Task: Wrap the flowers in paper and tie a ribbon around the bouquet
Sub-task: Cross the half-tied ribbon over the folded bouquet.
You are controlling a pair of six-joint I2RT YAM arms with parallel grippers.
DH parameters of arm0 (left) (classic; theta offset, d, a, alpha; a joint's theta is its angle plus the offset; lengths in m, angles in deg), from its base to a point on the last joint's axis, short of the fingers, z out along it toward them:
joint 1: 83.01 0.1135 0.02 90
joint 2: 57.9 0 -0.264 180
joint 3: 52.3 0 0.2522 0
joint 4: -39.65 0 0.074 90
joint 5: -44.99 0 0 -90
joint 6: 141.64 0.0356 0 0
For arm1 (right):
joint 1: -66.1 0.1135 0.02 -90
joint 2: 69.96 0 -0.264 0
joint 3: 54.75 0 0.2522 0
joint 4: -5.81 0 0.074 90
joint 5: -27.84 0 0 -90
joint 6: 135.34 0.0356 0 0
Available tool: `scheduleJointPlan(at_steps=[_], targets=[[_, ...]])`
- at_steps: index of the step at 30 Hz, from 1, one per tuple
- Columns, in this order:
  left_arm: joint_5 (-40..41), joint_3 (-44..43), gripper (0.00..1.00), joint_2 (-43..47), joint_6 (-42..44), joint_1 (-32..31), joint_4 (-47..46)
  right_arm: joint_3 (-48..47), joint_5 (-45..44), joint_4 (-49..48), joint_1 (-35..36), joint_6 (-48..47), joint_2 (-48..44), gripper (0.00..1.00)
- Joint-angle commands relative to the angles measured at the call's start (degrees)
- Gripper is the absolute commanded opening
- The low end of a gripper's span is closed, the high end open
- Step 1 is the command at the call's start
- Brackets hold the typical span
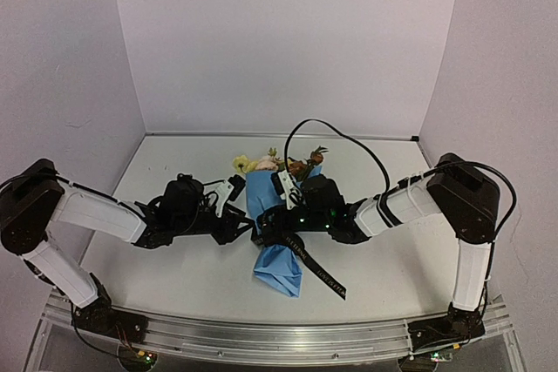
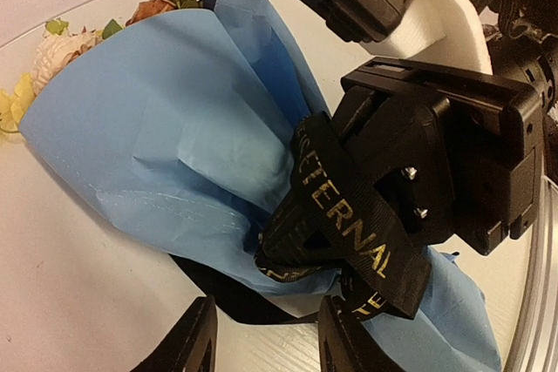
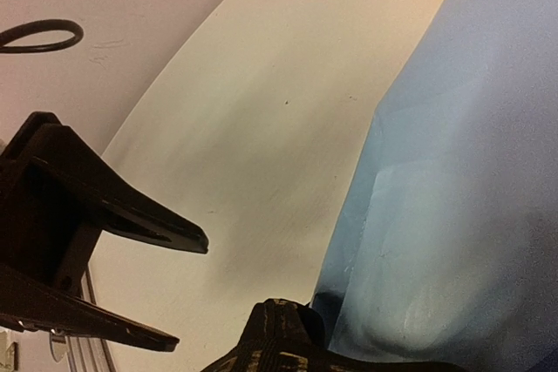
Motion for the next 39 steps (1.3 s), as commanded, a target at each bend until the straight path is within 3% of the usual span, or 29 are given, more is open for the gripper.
scheduleJointPlan(at_steps=[1, 11, 28, 34, 39], targets=[[-4.2, -0.7, 0.45, -2.9, 11.7, 0.7, -5.6, -1.2, 1.3, -1.3, -0.1, 0.4, -1.1, 0.00], [-7.8, -4.3, 0.48, -7.4, 22.1, 2.9, -0.6, 0.4, 2.0, -1.3, -0.1, -1.3, -2.1, 0.00], [-16.2, -11.6, 0.47, -8.4, 28.6, 3.9, 11.5, -0.4, 6.2, -1.3, -0.6, -1.9, -1.7, 0.00], [-16.6, -12.8, 0.41, -9.7, 29.5, 4.0, 13.4, 0.0, 6.6, -1.3, -0.9, -2.1, -1.9, 0.00], [-16.4, -13.1, 0.30, -10.0, 29.0, 4.0, 12.9, 0.1, 6.9, -1.3, -1.0, -2.2, -2.2, 0.00]])
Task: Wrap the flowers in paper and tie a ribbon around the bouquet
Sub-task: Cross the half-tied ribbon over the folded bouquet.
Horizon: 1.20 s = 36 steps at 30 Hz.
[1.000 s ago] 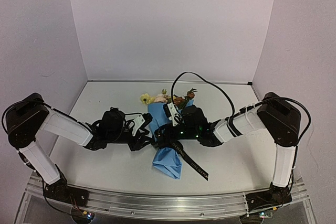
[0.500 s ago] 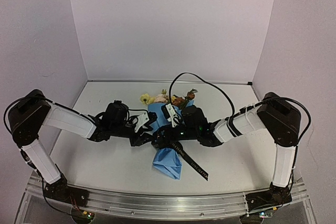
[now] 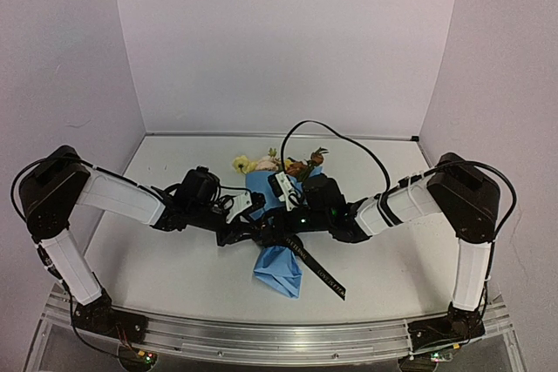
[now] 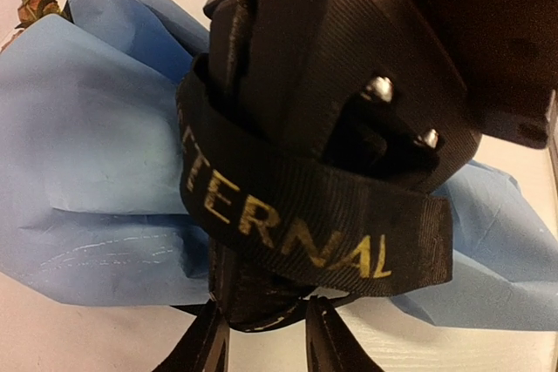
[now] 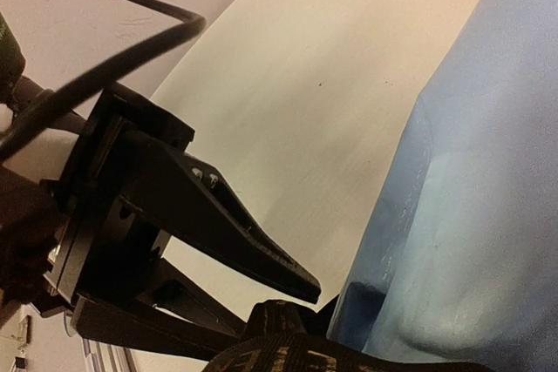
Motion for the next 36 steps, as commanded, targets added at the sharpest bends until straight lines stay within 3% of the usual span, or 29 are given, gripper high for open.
scheduleJointPlan(at_steps=[1, 12, 16, 20, 26, 36], targets=[[-1.2, -2.5, 0.27, -0.4, 0.5, 0.3, -0.5, 0.1, 1.1, -1.4, -0.3, -0.8, -2.2, 0.00], [-2.6, -1.6, 0.07, 0.5, -3.2, 0.3, -3.1, 0.0, 0.7, -1.4, -0.3, 0.8, -1.7, 0.00], [-2.6, -1.2, 0.00, 0.6, -4.8, 0.3, -3.0, 0.2, -0.1, -1.3, -0.3, 2.2, -2.0, 0.16], [-0.8, -0.5, 0.00, 0.8, -10.7, 0.3, -3.9, 2.3, -3.1, -0.4, -0.3, 4.1, -4.3, 0.25], [3.5, 4.6, 0.00, 2.8, -21.0, 0.0, -12.1, 5.3, -6.4, 7.6, 0.2, 5.0, -9.9, 0.26], [6.0, 4.6, 0.00, 3.3, -23.9, -1.5, -12.4, 8.7, -11.5, 20.7, 0.3, 4.2, -17.1, 0.29]])
